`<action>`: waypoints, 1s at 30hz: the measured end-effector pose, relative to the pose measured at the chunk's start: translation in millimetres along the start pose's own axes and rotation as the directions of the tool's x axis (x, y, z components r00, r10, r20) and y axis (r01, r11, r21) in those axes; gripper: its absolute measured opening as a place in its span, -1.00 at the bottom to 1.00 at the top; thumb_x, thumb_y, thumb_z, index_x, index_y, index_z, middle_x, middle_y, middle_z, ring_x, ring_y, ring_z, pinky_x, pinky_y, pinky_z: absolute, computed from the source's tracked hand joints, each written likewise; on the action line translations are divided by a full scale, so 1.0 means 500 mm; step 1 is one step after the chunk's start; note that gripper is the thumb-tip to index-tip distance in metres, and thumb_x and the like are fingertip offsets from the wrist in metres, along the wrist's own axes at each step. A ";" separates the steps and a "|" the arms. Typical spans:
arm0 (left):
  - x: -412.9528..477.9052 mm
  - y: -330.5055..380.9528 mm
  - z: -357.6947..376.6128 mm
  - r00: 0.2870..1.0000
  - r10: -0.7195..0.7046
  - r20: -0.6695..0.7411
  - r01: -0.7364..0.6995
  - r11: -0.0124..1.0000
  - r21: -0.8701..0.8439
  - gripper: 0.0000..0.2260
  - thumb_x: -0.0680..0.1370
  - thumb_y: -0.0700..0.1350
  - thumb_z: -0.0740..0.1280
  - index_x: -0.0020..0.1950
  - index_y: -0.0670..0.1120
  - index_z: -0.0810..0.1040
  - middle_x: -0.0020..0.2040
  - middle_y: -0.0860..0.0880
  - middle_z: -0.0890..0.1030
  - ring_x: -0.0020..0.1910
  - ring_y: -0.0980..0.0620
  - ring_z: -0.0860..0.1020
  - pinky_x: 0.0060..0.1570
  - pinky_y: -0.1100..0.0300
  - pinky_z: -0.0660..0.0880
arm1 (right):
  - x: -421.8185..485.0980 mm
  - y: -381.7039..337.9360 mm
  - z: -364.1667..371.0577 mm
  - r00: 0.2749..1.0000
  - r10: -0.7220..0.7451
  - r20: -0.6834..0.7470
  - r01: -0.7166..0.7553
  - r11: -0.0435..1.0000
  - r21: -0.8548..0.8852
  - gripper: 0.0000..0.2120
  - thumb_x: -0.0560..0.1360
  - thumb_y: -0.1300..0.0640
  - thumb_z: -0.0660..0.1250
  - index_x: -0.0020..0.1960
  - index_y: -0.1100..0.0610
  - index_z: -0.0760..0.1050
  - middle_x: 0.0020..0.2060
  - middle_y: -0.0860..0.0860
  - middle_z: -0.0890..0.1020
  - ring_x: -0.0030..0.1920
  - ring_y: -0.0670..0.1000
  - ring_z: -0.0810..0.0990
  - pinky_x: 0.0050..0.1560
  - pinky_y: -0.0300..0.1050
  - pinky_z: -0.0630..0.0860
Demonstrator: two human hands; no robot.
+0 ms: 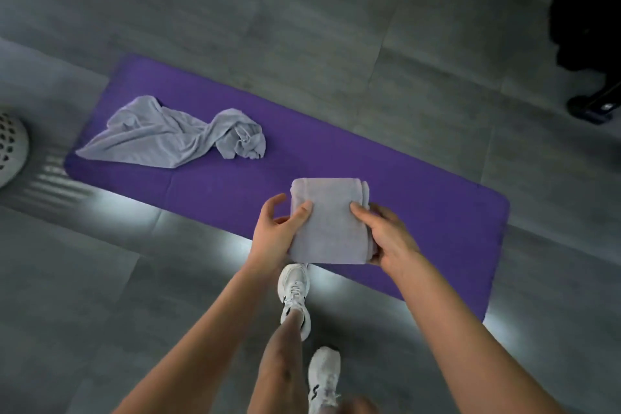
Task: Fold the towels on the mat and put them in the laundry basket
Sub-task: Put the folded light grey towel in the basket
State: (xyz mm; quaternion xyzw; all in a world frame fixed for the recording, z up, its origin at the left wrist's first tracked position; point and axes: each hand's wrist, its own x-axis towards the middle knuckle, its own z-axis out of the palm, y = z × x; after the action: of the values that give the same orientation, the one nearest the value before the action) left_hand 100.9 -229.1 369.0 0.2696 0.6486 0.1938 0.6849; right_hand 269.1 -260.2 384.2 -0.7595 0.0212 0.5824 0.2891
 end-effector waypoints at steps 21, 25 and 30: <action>-0.307 0.184 -0.741 0.971 0.220 -0.089 -0.234 0.948 -0.216 -0.63 0.47 -0.09 0.41 0.18 0.29 0.48 -0.11 -0.09 0.58 -0.14 -0.06 0.50 -0.12 0.13 0.46 | -0.502 0.033 0.645 0.918 -0.300 0.260 0.324 0.944 -0.055 -0.87 0.48 0.23 0.29 -0.03 0.08 0.56 -0.13 0.04 0.62 -0.22 0.01 0.56 -0.20 -0.13 0.47; -0.280 0.216 -0.975 0.959 0.193 -0.208 -0.245 0.932 -0.267 -0.53 0.41 -0.08 0.48 0.27 0.12 0.43 -0.06 -0.07 0.61 -0.16 -0.02 0.56 -0.16 0.12 0.46 | -0.535 0.058 0.888 0.910 -0.269 0.315 0.296 0.955 -0.040 -0.89 0.49 0.24 0.29 -0.08 0.07 0.54 -0.23 -0.02 0.63 -0.28 -0.02 0.56 -0.26 -0.17 0.47; -0.220 0.265 -1.249 0.958 0.122 -0.261 -0.198 0.937 -0.289 -0.38 0.25 0.02 0.49 0.27 0.06 0.38 0.04 -0.04 0.60 -0.10 -0.01 0.57 -0.17 0.14 0.45 | -0.547 0.083 1.176 0.901 -0.245 0.357 0.268 0.963 -0.014 -0.78 0.48 0.21 0.33 0.11 0.05 0.54 -0.05 0.02 0.66 -0.21 -0.01 0.60 -0.28 -0.18 0.47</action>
State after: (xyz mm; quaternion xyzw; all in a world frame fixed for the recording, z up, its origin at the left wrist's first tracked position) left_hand -517.3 -120.1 529.3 0.1848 0.6631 0.3804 0.6176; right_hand -346.8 -105.6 521.6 -0.6477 -0.1491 0.6661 0.3385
